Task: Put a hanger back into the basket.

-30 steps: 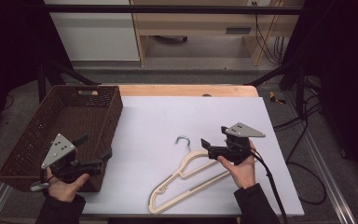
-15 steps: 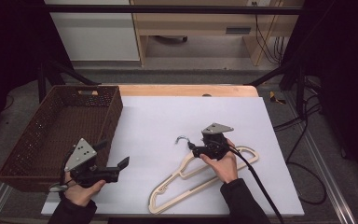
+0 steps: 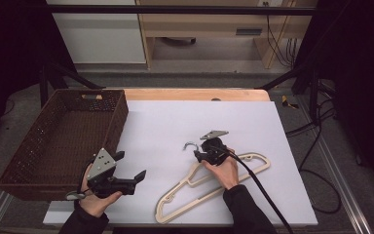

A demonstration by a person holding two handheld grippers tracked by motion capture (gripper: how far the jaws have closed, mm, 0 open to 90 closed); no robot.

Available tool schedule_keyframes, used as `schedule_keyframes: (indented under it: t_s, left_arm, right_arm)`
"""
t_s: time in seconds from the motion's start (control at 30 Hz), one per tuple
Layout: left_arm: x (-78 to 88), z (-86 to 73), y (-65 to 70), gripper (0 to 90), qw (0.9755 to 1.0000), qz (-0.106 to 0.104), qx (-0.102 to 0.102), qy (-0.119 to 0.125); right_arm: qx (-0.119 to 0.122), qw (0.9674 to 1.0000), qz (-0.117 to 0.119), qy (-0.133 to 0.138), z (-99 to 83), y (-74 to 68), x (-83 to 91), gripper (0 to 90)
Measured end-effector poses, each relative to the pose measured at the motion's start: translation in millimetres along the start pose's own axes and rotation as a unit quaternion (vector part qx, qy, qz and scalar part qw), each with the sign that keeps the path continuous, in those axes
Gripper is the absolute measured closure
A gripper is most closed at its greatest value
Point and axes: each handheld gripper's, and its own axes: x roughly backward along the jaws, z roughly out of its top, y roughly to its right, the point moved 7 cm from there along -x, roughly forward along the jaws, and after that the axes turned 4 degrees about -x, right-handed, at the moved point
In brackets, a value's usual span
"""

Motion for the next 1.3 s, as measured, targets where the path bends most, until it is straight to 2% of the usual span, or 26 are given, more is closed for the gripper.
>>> schedule_keyframes:
  t_s: [0.07,0.1,0.2,0.27,0.37,0.43,0.47,0.5,0.8,0.87,0.97,1.1,1.13,1.3]
  left_arm:
    - [-0.8,-0.3,0.6,5.6,1.0,-0.001,0.002,0.0]
    - [-1.7,-0.9,1.0,5.6,1.0,-0.002,0.001,-0.002]
    - [-2.9,-1.7,1.6,5.6,1.0,-0.003,0.0,-0.004]
    - [-4.4,-2.3,2.6,5.6,1.0,-0.005,0.003,-0.004]
    - [-6.1,-3.4,3.6,5.6,0.9999,-0.007,0.001,-0.008]
    - [-6.4,-3.7,4.0,5.6,0.9999,-0.008,0.001,-0.009]
    - [-6.7,-3.9,4.1,5.7,0.9999,-0.008,0.001,-0.01]
    - [-7.5,-4.6,4.5,5.7,0.9999,-0.009,0.002,-0.012]
    - [-14.5,-8.2,7.8,6.0,0.9996,-0.016,0.004,-0.023]
    - [-17.7,-8.2,10.1,6.2,0.9994,-0.022,0.008,-0.025]
    - [-24.5,-7.7,14.1,7.0,0.999,-0.03,0.006,-0.032]
    - [-43.2,-6.1,26.7,8.5,0.9972,-0.056,0.005,-0.049]
    - [-43.2,-6.1,26.7,9.1,0.9972,-0.056,0.005,-0.049]
    - [-69.2,-2.0,41.8,11.3,0.9933,-0.092,0.026,-0.065]
  right_arm:
    - [0.008,1.0,-0.001,-0.001,-0.7,1.5,-3.5,64.9]
    - [-0.002,0.9999,0.0,-0.012,-2.4,0.6,-6.6,68.3]
    - [0.0,0.9998,0.006,-0.019,-3.9,-0.1,-10.4,71.7]
    - [-0.01,0.9996,0.009,-0.025,-4.7,-2.5,-14.1,75.7]
    - [-0.004,0.9994,0.01,-0.032,-5.8,-2.4,-18.3,81.5]
    - [-0.006,0.9994,0.008,-0.033,-6.0,-2.4,-18.9,82.8]
    - [0.001,0.9994,0.004,-0.033,-6.3,-0.3,-19.7,84.6]
    - [-0.016,0.9993,0.004,-0.033,-5.9,-1.1,-19.4,85.4]
    - [-0.019,0.9996,0.005,-0.019,-1.7,-0.7,-11.8,87.2]
    - [-0.023,0.9996,0.006,-0.013,0.0,-2.6,-8.9,87.3]
    - [-0.016,0.9998,0.01,-0.003,2.3,-4.1,-4.2,88.0]
    - [-0.008,0.9999,0.009,0.008,4.9,-6.2,3.4,88.9]
    - [-0.008,0.9999,0.009,0.008,4.9,-6.2,3.4,88.9]
    - [-0.007,0.9998,0.011,0.017,7.3,-6.6,10.1,89.0]
